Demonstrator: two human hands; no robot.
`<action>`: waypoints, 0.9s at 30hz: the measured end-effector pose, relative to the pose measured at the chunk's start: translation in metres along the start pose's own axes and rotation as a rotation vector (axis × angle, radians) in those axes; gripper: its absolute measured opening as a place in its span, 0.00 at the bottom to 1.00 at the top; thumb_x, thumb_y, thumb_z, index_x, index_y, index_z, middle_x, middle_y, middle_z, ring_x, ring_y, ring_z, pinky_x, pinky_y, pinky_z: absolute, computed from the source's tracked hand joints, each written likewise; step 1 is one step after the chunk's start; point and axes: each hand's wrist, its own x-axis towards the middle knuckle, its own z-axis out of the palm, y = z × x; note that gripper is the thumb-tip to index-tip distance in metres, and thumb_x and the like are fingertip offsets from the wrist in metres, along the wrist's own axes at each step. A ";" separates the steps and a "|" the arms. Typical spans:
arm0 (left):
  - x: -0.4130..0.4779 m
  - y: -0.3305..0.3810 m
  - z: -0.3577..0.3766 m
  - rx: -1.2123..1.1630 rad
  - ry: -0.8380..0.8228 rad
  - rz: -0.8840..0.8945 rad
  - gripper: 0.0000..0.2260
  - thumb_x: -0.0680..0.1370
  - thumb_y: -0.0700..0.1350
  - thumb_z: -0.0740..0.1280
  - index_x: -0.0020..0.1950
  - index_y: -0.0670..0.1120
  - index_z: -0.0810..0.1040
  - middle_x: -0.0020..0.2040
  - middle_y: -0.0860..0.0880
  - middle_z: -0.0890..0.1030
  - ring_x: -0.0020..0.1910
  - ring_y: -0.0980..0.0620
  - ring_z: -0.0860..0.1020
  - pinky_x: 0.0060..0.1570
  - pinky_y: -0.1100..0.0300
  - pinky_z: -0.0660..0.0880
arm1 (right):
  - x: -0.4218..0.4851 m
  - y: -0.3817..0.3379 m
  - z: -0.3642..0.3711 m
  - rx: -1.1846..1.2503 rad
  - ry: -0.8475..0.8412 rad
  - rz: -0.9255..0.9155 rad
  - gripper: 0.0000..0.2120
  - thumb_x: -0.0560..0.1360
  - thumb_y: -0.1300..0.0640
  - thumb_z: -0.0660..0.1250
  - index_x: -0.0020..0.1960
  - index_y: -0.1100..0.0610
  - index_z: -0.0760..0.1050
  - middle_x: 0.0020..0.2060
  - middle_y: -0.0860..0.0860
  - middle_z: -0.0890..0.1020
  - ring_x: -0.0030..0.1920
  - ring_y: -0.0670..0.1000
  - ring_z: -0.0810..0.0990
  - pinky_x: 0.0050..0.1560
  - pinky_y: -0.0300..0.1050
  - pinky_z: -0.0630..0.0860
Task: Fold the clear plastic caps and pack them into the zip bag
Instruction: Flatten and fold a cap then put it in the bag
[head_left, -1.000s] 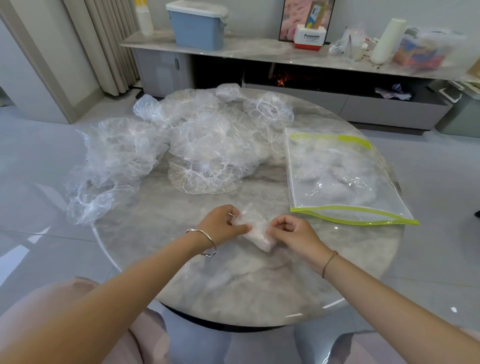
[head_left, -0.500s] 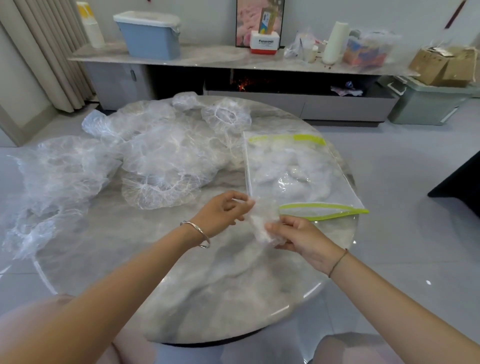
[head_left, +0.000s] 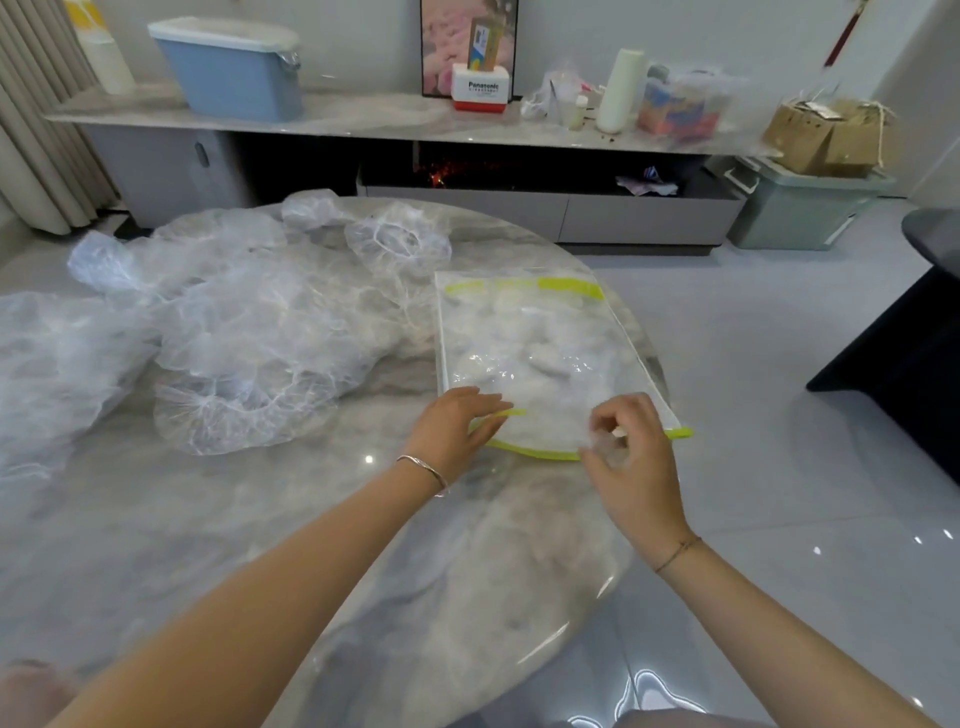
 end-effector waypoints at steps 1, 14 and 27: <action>0.002 0.003 -0.001 -0.076 0.011 -0.038 0.12 0.80 0.49 0.63 0.61 0.52 0.79 0.60 0.52 0.79 0.63 0.52 0.73 0.58 0.62 0.67 | -0.001 0.001 0.001 -0.121 -0.028 -0.152 0.11 0.65 0.69 0.63 0.41 0.54 0.70 0.41 0.48 0.71 0.40 0.46 0.72 0.38 0.35 0.69; -0.006 0.014 0.000 -0.282 0.076 -0.052 0.13 0.81 0.51 0.60 0.59 0.51 0.81 0.56 0.54 0.82 0.54 0.61 0.76 0.52 0.70 0.69 | 0.011 0.057 0.049 -0.598 -0.102 -0.293 0.09 0.69 0.61 0.59 0.41 0.58 0.79 0.38 0.52 0.78 0.35 0.54 0.78 0.25 0.45 0.72; -0.011 0.001 0.006 -0.069 -0.017 0.033 0.19 0.79 0.55 0.52 0.66 0.58 0.72 0.66 0.53 0.75 0.71 0.48 0.65 0.66 0.60 0.61 | 0.019 0.064 0.053 -0.724 -0.560 0.020 0.47 0.63 0.27 0.19 0.74 0.36 0.55 0.75 0.45 0.37 0.75 0.58 0.33 0.71 0.56 0.32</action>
